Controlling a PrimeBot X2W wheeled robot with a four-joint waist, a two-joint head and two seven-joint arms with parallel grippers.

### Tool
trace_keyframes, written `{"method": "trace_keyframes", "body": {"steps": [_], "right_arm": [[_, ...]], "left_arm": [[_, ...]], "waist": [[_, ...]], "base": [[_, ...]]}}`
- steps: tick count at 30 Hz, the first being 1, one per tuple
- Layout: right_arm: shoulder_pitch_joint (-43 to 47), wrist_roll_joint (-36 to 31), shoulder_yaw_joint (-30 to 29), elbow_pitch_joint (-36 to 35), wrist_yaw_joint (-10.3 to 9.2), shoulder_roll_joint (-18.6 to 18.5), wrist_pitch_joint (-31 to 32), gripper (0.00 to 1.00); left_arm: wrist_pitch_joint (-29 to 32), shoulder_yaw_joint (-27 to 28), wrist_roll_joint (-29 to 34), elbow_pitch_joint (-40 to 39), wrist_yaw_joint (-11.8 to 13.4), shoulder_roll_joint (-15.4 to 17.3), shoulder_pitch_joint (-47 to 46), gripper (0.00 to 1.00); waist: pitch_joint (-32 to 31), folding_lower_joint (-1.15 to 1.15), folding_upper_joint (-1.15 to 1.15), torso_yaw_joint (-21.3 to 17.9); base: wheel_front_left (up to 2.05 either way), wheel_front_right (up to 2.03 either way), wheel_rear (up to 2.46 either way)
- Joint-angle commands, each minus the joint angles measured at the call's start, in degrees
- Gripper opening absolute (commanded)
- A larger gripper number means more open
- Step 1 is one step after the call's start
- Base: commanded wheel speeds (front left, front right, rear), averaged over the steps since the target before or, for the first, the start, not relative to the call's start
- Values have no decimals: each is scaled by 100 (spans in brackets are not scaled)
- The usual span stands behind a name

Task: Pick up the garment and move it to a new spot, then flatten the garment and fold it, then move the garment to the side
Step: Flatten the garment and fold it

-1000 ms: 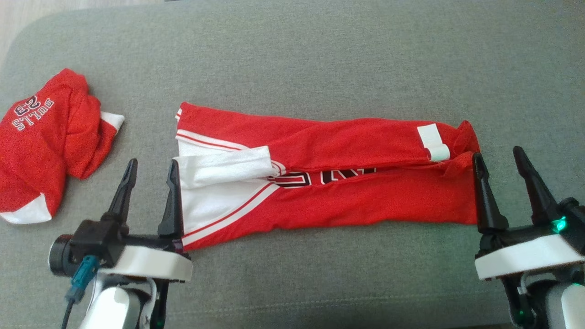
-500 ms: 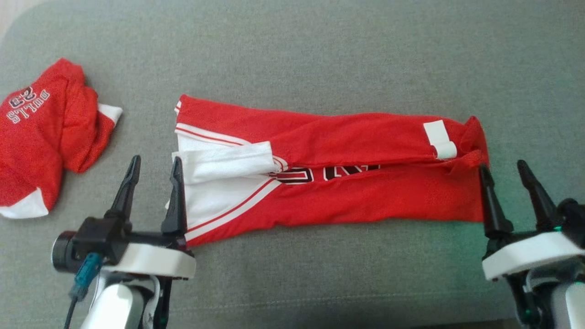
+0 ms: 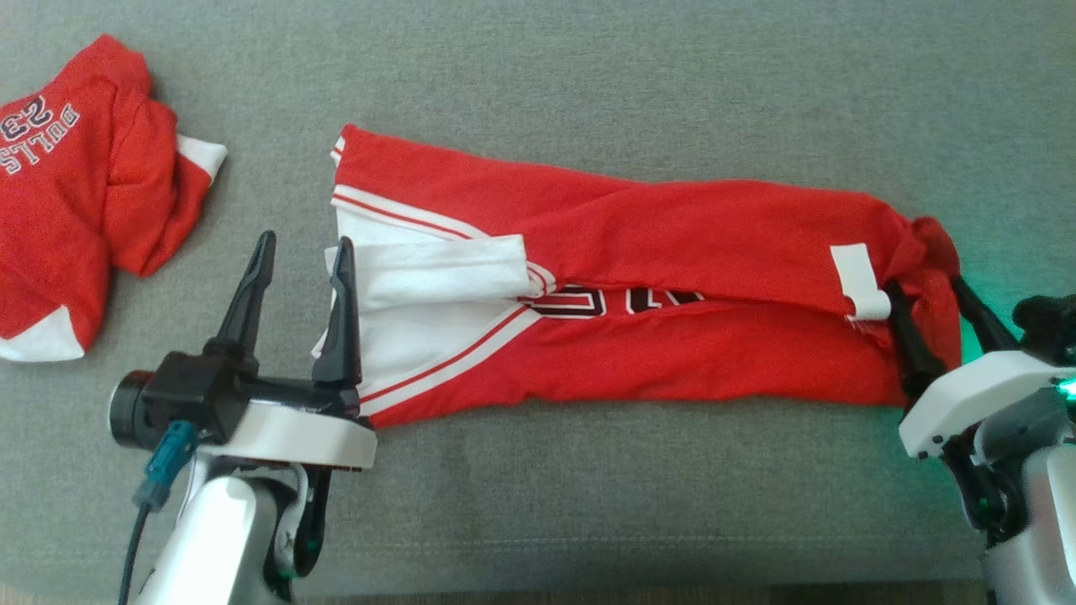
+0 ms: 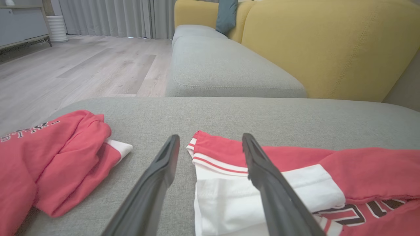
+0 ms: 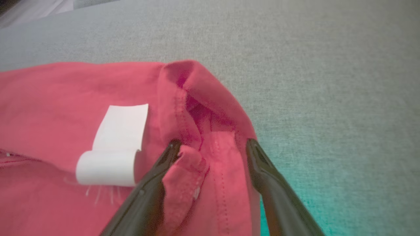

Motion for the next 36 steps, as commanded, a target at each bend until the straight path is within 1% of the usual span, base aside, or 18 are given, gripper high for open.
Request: {"method": "trace_keyframes", "body": {"steps": [1,3,6,10,11,13,15,19,25,33,35,36], "right_arm": [[19,-8,12,-131,-4,-18,171,100],[43,-13,-51,-133,-4,15,236,100],[166,17,-187,-176,-4,132,512,100],[288,168,-154,-304,-4,240,904,100],[308,251,-146,-321,-4,280,1004,98],[328,355,-135,-366,-4,298,1159,0],[338,476,-146,-407,-4,316,1264,0],[323,639,-170,-551,-4,276,1255,0],[335,889,-438,-752,-4,144,1118,0],[459,1065,-999,-917,-4,-316,1129,0],[477,1071,-1020,-969,-4,-427,1176,0],[470,1123,-993,-1039,-4,-425,1216,0]], "left_arm": [[-63,184,77,-152,-9,44,-194,100],[-64,184,83,-144,-13,33,-201,100],[-65,201,99,-138,-26,7,-214,100],[-66,248,126,-145,-41,-17,-211,100],[-66,253,136,-147,-46,-25,-212,100],[-67,259,158,-157,-53,-42,-214,100],[-67,266,177,-170,-67,-53,-218,100],[-67,299,212,-172,-96,-58,-228,100],[-67,346,242,-163,-124,-95,-188,100],[-67,381,285,-141,-153,-151,-122,100],[-67,392,296,-135,-161,-158,-96,100],[-67,398,300,-122,-164,-158,-77,100]], "waist": [[26,-1,0,26],[32,-1,0,36],[38,-1,0,51],[37,-1,0,37],[35,-1,0,33],[38,-1,0,26],[48,-1,0,27],[53,-1,0,18],[-17,-1,0,-25],[-204,-1,0,-94],[-269,-1,0,-114],[-315,-1,0,-125]], "base": [[0,0,0],[0,0,0],[0,0,0],[0,0,0],[0,0,0],[0,0,0],[0,0,0],[0,0,0],[0,0,0],[0,0,0],[0,0,0],[0,0,0]]}}
